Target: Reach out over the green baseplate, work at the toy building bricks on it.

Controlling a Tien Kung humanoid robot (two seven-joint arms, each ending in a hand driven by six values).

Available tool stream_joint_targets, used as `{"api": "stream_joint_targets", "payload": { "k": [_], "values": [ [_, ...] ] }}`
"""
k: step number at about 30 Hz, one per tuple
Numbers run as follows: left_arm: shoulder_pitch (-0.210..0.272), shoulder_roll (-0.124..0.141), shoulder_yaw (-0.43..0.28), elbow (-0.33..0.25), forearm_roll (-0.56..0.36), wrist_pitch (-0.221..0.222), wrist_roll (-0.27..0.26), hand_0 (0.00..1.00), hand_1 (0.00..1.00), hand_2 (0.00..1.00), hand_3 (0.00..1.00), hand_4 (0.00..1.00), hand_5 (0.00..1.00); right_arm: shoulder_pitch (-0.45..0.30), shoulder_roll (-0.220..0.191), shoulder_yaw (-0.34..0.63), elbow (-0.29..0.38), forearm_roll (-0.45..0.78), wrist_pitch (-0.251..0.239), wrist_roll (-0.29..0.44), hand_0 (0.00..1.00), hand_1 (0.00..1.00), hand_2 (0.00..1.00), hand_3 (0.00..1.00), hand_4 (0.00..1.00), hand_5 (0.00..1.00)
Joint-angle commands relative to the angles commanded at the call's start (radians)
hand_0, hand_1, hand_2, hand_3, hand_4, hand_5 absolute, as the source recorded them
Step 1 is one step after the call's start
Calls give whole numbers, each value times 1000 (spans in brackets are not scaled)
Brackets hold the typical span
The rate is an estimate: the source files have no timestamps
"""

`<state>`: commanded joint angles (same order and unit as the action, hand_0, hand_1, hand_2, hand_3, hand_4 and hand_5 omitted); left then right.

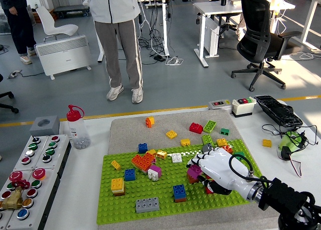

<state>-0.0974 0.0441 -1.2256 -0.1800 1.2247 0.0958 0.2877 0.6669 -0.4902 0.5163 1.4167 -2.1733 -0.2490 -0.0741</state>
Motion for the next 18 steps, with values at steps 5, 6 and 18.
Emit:
{"api": "stream_joint_targets", "payload": {
  "k": [5, 6, 18],
  "values": [
    [0, 0, 0, 0, 1, 0, 1, 695, 717, 709, 635, 388, 998, 26, 24, -38, -8, -9, 1, 0, 366, 534, 580, 606, 529, 2],
    [0, 0, 0, 0, 1, 0, 2, 695, 717, 709, 635, 388, 998, 33, 28, -47, -11, -12, 2, 0, 366, 534, 580, 606, 529, 2],
    [0, 0, -2, 0, 2, 0, 2, 696, 717, 707, 635, 388, 998, 72, 49, -118, -25, -33, 19, -10, 368, 534, 579, 614, 535, 2]
  ]
}}
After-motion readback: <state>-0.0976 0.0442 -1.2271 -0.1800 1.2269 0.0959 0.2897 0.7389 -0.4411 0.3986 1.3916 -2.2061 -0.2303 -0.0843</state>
